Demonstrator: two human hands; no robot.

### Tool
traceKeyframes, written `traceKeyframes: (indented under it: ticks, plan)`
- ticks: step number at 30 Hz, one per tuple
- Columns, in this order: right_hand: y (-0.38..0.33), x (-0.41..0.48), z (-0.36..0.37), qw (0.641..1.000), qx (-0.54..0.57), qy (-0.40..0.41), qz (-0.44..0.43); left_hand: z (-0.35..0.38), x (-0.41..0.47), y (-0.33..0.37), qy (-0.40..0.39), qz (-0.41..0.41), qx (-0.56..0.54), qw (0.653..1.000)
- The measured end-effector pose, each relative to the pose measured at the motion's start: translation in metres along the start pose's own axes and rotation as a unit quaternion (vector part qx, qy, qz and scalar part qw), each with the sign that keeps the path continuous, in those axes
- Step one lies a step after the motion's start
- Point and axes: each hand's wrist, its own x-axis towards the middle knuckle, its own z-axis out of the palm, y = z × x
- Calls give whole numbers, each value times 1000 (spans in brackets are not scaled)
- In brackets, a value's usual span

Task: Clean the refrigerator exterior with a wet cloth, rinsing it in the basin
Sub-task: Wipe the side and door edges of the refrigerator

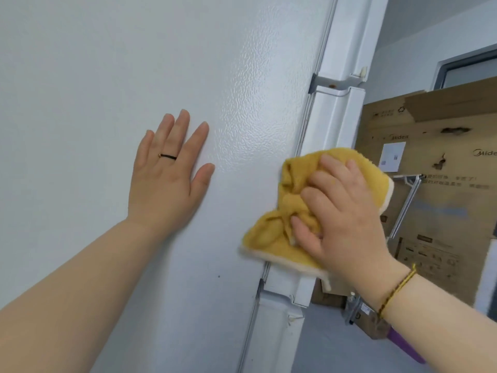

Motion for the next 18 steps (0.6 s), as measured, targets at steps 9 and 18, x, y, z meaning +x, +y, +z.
traceKeyframes:
  ticks: [9,18]
  plan:
    - [-39,-62,-9,987,19,-103,-120,-5,-2,4,-36,-22,-3,999]
    - [-75,-18,12,990,-36,-56,125,-21,-33,-4,-113,-49,-44,991]
